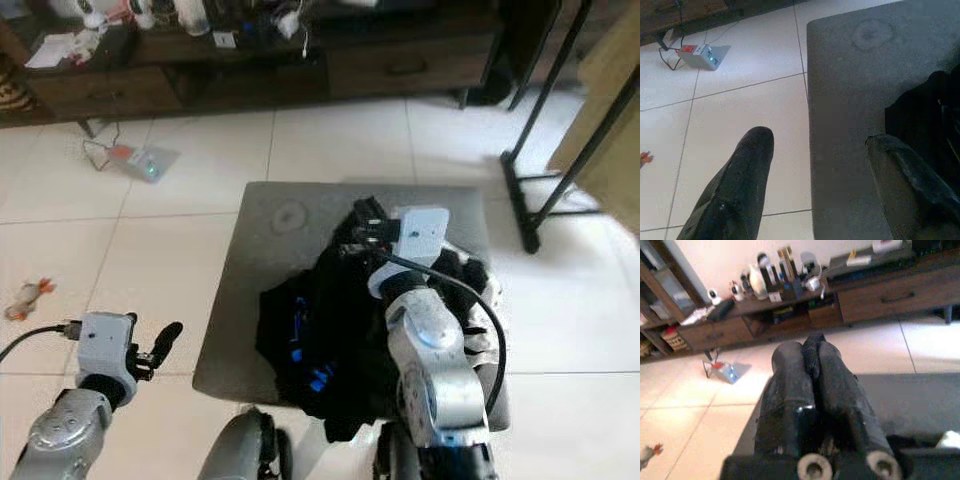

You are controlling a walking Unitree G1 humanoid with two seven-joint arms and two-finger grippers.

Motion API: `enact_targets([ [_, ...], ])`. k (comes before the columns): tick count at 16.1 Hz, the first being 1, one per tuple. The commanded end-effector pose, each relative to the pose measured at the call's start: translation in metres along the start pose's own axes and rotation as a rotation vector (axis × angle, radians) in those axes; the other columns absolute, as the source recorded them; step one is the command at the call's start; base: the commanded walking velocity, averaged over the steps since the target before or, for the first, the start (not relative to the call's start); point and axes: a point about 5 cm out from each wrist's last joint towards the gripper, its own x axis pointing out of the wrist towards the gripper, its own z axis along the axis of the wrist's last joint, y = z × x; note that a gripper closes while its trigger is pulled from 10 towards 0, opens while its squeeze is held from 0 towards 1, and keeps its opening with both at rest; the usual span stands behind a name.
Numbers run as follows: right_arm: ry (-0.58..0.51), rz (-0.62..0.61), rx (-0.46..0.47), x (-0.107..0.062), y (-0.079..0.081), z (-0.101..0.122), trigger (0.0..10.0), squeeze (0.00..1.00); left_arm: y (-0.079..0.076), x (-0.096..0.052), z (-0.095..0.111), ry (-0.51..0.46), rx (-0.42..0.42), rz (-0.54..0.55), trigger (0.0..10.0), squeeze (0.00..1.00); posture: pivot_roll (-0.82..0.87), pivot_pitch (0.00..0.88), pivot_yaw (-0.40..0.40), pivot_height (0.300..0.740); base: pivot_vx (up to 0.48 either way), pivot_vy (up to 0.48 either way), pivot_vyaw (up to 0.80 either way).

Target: Hang hanger

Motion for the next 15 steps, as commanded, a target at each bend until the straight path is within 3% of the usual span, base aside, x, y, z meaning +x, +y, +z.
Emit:
enact_targets([
  [1, -0.02, 0.034, 0.026, -0.005, 0.015, 0.008, 0.0, 0.0, 0.005, -0.003, -0.012, 0.034, -0.003, 0.038, 10.0, 0.0, 0.05, 0.195, 0.058, 0.651, 0.0, 0.0, 0.0],
  [2, -0.024, 0.059, 0.023, -0.007, 0.02, 0.008, 10.0, 0.0, 0.005, -0.001, -0.014, 0.031, -0.009, 0.05, 10.0, 0.0, 0.04, 0.179, 0.046, 0.651, 0.0, 0.0, 0.0],
  [6, -0.117, 0.094, 0.07, -0.003, 0.023, 0.024, 10.0, 0.0, 0.003, 0.005, -0.014, 0.007, -0.023, 0.071, 10.0, 0.0, 0.04, 0.147, 0.029, 0.686, 0.0, 0.0, 0.0],
  [11, -0.108, 0.163, 0.088, -0.003, 0.037, 0.03, 10.0, 0.0, 0.004, 0.011, -0.014, -0.014, -0.028, 0.081, 10.0, 0.0, 0.04, 0.135, 0.025, 0.736, 0.0, 0.0, 0.0],
  [15, -0.164, 0.307, 0.081, -0.002, 0.052, 0.047, 10.0, 0.0, 0.001, 0.017, -0.009, -0.031, -0.041, 0.008, 10.0, 0.0, 0.04, 0.116, 0.024, 0.74, 0.0, 0.0, 0.0],
])
